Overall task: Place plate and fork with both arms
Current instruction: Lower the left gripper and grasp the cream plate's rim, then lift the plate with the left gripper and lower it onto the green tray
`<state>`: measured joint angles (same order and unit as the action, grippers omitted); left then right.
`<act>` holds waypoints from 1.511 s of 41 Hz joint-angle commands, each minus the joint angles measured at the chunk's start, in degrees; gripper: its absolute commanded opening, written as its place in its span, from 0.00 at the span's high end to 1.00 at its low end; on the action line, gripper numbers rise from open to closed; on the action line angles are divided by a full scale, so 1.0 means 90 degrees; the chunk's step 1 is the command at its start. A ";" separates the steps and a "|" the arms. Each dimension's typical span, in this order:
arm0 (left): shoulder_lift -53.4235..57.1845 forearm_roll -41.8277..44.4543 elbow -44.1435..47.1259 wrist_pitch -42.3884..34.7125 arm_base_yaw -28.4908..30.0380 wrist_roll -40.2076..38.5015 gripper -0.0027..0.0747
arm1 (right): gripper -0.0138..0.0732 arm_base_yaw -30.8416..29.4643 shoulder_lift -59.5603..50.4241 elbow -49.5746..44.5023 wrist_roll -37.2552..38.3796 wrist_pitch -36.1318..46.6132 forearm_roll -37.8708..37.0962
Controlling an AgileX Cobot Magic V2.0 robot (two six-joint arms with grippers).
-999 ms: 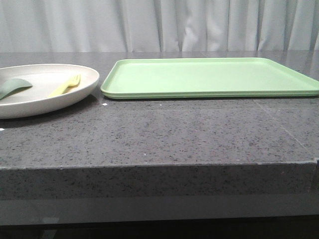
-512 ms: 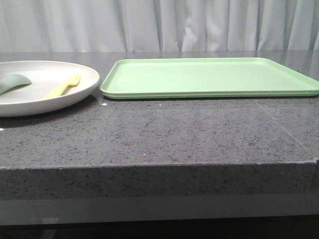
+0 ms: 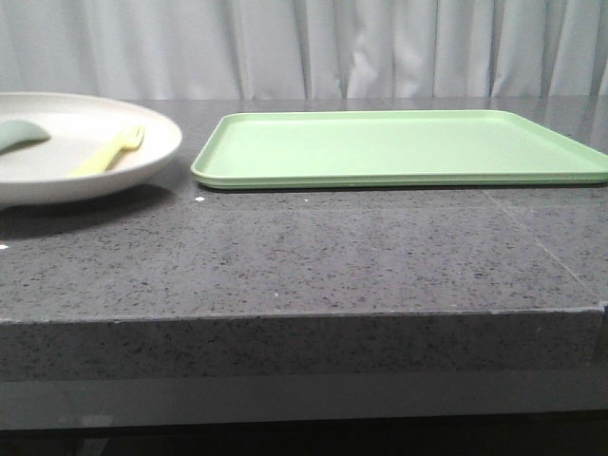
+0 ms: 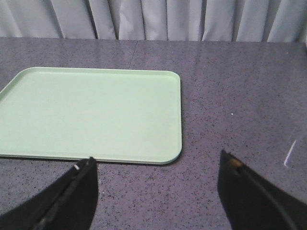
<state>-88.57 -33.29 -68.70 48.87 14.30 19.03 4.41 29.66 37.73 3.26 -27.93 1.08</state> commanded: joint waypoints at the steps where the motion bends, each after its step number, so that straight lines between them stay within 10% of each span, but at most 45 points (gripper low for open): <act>1: 0.0295 -0.0709 -0.0435 -0.0040 0.0015 0.0010 0.99 | 0.21 -0.0022 0.0057 0.0190 -0.0061 0.0495 -0.0038; 12: 0.0284 -0.0963 -0.1033 0.0063 -0.0300 -0.0282 0.99 | 0.21 -0.0022 0.0057 0.0190 -0.0061 0.0495 -0.0038; 43: -0.2248 -0.0309 -0.3724 -0.0551 -0.3670 -0.2164 0.99 | 0.21 -0.0022 0.0057 0.0190 -0.0061 0.0495 -0.0038; 62: -0.2750 0.0466 -0.4222 -0.1648 -0.4279 -0.3329 0.99 | 0.21 -0.0022 0.0057 0.0190 -0.0061 0.0495 -0.0038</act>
<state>-116.98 -27.16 -104.33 39.17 -23.77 -9.38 4.41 29.66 37.73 3.26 -28.03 1.08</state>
